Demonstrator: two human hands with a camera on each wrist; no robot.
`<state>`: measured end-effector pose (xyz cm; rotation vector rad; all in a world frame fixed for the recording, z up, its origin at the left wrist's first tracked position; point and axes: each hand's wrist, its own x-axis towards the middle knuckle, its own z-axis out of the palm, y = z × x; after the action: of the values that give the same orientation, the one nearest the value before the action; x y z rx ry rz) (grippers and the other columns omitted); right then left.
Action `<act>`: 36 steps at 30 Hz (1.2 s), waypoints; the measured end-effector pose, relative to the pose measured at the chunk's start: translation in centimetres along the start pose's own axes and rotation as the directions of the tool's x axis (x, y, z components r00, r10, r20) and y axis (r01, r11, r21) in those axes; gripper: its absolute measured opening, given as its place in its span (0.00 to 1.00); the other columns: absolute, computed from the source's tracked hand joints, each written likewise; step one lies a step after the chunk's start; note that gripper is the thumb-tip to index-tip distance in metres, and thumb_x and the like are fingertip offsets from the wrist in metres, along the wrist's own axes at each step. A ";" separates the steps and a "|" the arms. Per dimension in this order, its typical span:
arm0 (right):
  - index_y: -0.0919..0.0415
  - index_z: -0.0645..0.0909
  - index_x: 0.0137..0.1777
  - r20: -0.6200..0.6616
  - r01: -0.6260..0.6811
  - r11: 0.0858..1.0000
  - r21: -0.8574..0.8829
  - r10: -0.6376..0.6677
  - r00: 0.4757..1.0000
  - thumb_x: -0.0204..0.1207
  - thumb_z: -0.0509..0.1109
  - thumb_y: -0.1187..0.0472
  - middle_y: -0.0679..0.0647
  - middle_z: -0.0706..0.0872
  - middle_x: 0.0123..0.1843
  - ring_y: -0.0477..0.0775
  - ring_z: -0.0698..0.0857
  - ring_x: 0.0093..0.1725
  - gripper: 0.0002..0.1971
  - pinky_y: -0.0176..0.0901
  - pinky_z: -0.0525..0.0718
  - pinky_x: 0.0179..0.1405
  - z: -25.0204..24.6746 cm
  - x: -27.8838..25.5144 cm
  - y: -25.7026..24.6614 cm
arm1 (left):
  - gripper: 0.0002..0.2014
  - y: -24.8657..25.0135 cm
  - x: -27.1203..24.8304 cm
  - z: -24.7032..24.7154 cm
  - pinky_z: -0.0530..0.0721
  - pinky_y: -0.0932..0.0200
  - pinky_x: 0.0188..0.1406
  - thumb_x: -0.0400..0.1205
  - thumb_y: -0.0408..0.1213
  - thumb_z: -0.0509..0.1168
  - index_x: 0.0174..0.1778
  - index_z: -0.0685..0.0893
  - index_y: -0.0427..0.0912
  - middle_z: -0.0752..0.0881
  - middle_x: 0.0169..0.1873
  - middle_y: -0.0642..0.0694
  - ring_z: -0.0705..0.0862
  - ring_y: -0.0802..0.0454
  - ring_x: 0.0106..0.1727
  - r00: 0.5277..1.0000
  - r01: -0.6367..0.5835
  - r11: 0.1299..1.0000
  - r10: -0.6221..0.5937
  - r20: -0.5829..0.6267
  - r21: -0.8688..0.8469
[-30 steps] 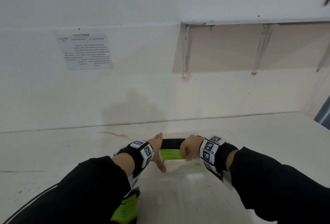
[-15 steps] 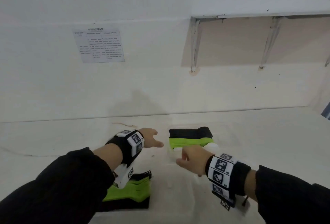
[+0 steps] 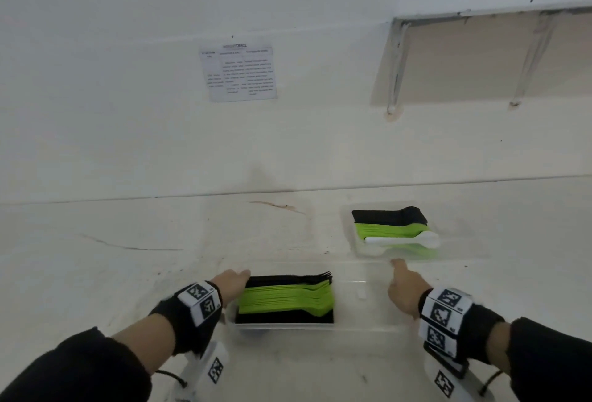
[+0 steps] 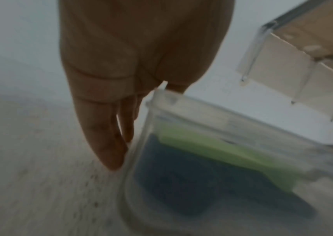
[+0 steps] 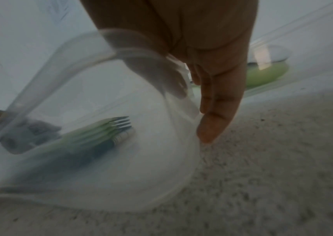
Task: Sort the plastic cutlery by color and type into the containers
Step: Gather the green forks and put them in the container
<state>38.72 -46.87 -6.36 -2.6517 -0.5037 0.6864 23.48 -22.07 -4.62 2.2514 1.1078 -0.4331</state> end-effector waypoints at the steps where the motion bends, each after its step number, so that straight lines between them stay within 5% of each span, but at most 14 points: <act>1: 0.65 0.56 0.76 -0.020 -0.019 1.000 -0.010 0.018 1.000 0.81 0.54 0.67 0.65 0.74 0.69 0.63 0.77 0.67 0.24 0.43 0.76 0.59 0.2 0.0 0.1 | 0.23 -0.6 0.3 0.4 0.81 0.49 0.54 0.89 0.42 0.44 0.73 0.68 0.30 0.73 0.69 0.34 0.76 0.36 0.68 1.000 -0.014 0.999 0.014 -0.005 -0.032; 3: 0.65 0.63 0.73 -0.064 -0.055 0.998 -0.040 0.052 0.997 0.82 0.55 0.65 0.64 0.70 0.72 0.63 0.74 0.69 0.20 0.42 0.74 0.64 0.4 -0.2 0.0 | 0.20 -1.9 0.7 1.2 0.81 0.60 0.26 0.89 0.40 0.45 0.66 0.74 0.32 0.79 0.50 0.36 0.80 0.40 0.52 0.998 -0.053 0.994 0.049 -0.042 -0.093; 5: 0.65 0.64 0.72 -0.067 -0.084 0.995 -0.051 0.081 0.994 0.82 0.55 0.65 0.64 0.71 0.71 0.62 0.75 0.69 0.19 0.42 0.74 0.63 0.4 -0.7 -0.5 | 0.18 -2.8 0.7 1.8 0.77 0.66 0.17 0.89 0.41 0.46 0.60 0.77 0.35 0.80 0.46 0.38 0.79 0.43 0.47 0.989 -0.096 0.992 0.085 -0.120 -0.084; 9: 0.67 0.65 0.73 -0.094 -0.092 0.990 -0.109 0.082 0.992 0.83 0.55 0.65 0.63 0.72 0.73 0.60 0.74 0.71 0.19 0.40 0.74 0.65 -0.1 -1.4 -2.3 | 0.21 -3.4 0.5 1.3 0.83 0.54 0.52 0.89 0.39 0.45 0.64 0.78 0.31 0.81 0.62 0.33 0.81 0.37 0.63 0.971 -0.139 0.990 0.138 -0.194 0.006; 11: 0.67 0.66 0.73 -0.121 -0.073 0.990 -0.121 0.059 0.991 0.83 0.55 0.65 0.63 0.72 0.73 0.59 0.74 0.72 0.19 0.40 0.74 0.65 -0.4 -1.7 -3.8 | 0.21 -4.0 0.6 -0.1 0.80 0.53 0.58 0.89 0.38 0.45 0.65 0.77 0.29 0.80 0.64 0.32 0.80 0.36 0.65 0.964 -0.142 0.990 0.138 -0.229 -0.003; 15: 0.69 0.66 0.71 -0.134 0.004 0.996 -0.087 -0.016 0.991 0.83 0.54 0.64 0.65 0.75 0.69 0.63 0.77 0.68 0.19 0.46 0.81 0.53 -0.3 -2.6 -9.0 | 0.22 -7.2 1.2 -4.3 0.78 0.52 0.60 0.89 0.37 0.44 0.66 0.78 0.28 0.79 0.66 0.30 0.79 0.37 0.66 0.946 -0.123 0.991 0.103 -0.307 -0.048; 17: 0.70 0.68 0.70 -0.127 0.040 0.994 -0.097 -0.053 0.990 0.84 0.53 0.62 0.65 0.74 0.72 0.63 0.74 0.71 0.18 0.45 0.74 0.64 0.7 -2.9 -12.3 | 0.21 -9.5 1.9 -6.5 0.76 0.53 0.63 0.89 0.36 0.46 0.66 0.78 0.28 0.78 0.67 0.30 0.78 0.36 0.67 0.933 -0.095 0.989 0.047 -0.358 -0.117; 22: 0.74 0.74 0.66 -0.044 0.133 0.990 -0.042 -0.135 0.990 0.84 0.54 0.65 0.66 0.77 0.70 0.63 0.76 0.70 0.17 0.45 0.75 0.65 4.0 -3.8 -20.5 | 0.19 -15.5 2.5 -11.7 0.71 0.54 0.67 0.89 0.34 0.48 0.70 0.76 0.30 0.75 0.71 0.31 0.74 0.37 0.72 0.888 0.044 0.996 -0.077 -0.453 -0.083; 24: 0.71 0.79 0.50 0.000 0.140 0.990 -0.020 -0.140 0.990 0.84 0.55 0.67 0.65 0.79 0.68 0.63 0.78 0.68 0.12 0.47 0.77 0.59 5.3 -3.9 -22.8 | 0.20 -17.7 2.5 -13.1 0.71 0.55 0.69 0.88 0.33 0.46 0.72 0.74 0.34 0.74 0.72 0.34 0.73 0.40 0.73 0.882 0.086 0.994 -0.105 -0.459 -0.062; 26: 0.65 0.69 0.31 0.003 0.144 0.990 0.015 -0.144 0.990 0.83 0.55 0.68 0.65 0.79 0.68 0.62 0.79 0.67 0.16 0.46 0.78 0.56 6.6 -4.0 -24.6 | 0.20 -19.5 2.5 -14.1 0.71 0.55 0.69 0.89 0.33 0.45 0.73 0.74 0.35 0.74 0.72 0.34 0.74 0.41 0.73 0.883 0.107 0.993 -0.116 -0.454 -0.046; 29: 0.70 0.80 0.50 0.033 0.134 0.990 0.037 -0.136 0.990 0.84 0.54 0.68 0.64 0.79 0.69 0.61 0.79 0.68 0.12 0.44 0.77 0.60 8.5 -4.0 -26.5 | 0.19 -21.8 2.9 -14.5 0.70 0.54 0.70 0.88 0.34 0.49 0.71 0.77 0.35 0.76 0.71 0.35 0.74 0.40 0.72 0.873 0.140 0.990 -0.129 -0.471 -0.012; 32: 0.73 0.75 0.68 0.067 0.128 0.991 0.031 -0.130 0.989 0.84 0.53 0.68 0.65 0.78 0.70 0.61 0.78 0.70 0.17 0.44 0.75 0.66 10.1 -4.1 -27.7 | 0.17 -24.2 4.1 -14.4 0.73 0.53 0.65 0.86 0.35 0.55 0.64 0.82 0.30 0.80 0.67 0.33 0.78 0.36 0.68 0.851 0.149 0.984 -0.180 -0.494 -0.101; 34: 0.73 0.74 0.68 0.078 0.135 0.990 0.033 -0.137 0.988 0.84 0.54 0.66 0.66 0.76 0.71 0.62 0.75 0.71 0.17 0.45 0.74 0.67 11.0 -3.8 -28.2 | 0.15 -25.6 5.0 -14.1 0.75 0.53 0.61 0.85 0.35 0.58 0.60 0.85 0.30 0.83 0.63 0.32 0.79 0.34 0.65 0.832 0.109 0.978 -0.187 -0.523 -0.177; 36: 0.71 0.78 0.52 0.077 0.138 0.990 -0.002 -0.138 0.988 0.84 0.54 0.67 0.66 0.77 0.69 0.62 0.76 0.70 0.12 0.45 0.75 0.60 11.9 -3.4 -28.5 | 0.14 -26.7 5.7 -13.7 0.76 0.53 0.59 0.85 0.35 0.59 0.56 0.87 0.31 0.84 0.60 0.31 0.80 0.33 0.63 0.829 0.083 0.973 -0.188 -0.527 -0.216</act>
<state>22.72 -20.53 -2.81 -2.5757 -0.7048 0.7465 6.07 2.95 -6.56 2.1877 1.5274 0.2828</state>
